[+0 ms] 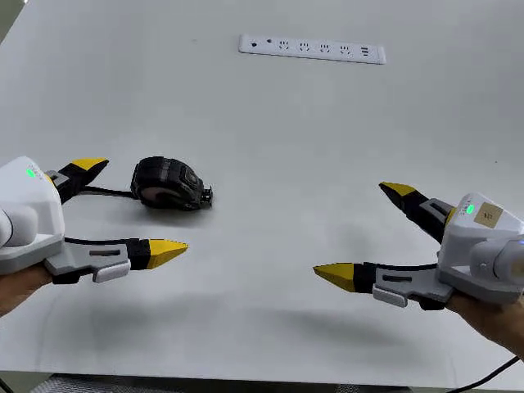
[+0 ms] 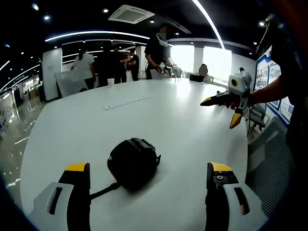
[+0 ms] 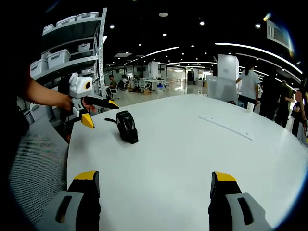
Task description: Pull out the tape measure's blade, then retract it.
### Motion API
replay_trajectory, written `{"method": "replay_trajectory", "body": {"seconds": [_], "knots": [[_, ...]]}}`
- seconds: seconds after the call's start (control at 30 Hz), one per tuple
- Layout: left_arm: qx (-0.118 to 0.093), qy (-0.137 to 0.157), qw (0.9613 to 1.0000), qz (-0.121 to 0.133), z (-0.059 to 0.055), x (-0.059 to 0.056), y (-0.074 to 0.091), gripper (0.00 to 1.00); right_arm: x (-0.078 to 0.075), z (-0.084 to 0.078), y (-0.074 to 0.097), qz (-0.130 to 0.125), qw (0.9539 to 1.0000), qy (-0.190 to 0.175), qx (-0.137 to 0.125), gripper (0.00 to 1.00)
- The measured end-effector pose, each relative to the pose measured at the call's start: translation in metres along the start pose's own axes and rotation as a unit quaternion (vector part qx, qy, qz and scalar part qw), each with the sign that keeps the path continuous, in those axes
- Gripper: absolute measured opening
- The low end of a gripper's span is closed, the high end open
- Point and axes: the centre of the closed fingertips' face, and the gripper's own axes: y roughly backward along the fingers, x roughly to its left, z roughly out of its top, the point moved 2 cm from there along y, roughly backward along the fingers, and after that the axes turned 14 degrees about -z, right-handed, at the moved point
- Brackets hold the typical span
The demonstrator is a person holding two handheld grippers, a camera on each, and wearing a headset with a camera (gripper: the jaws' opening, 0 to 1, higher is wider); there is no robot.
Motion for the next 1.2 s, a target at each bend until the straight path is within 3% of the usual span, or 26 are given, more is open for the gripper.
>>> {"method": "replay_trajectory", "body": {"seconds": [0.67,1.2], "knots": [[0.029,-0.011,0.9991,-0.03,-0.002,0.016,-0.006,0.96,-0.001,0.003,-0.024,0.049,0.9981,0.034,0.013,0.96],[0.08,-0.047,0.9934,-0.068,-0.001,0.033,-0.012,0.84,0.011,0.015,-0.047,0.103,0.9922,0.07,0.009,0.86]]}}
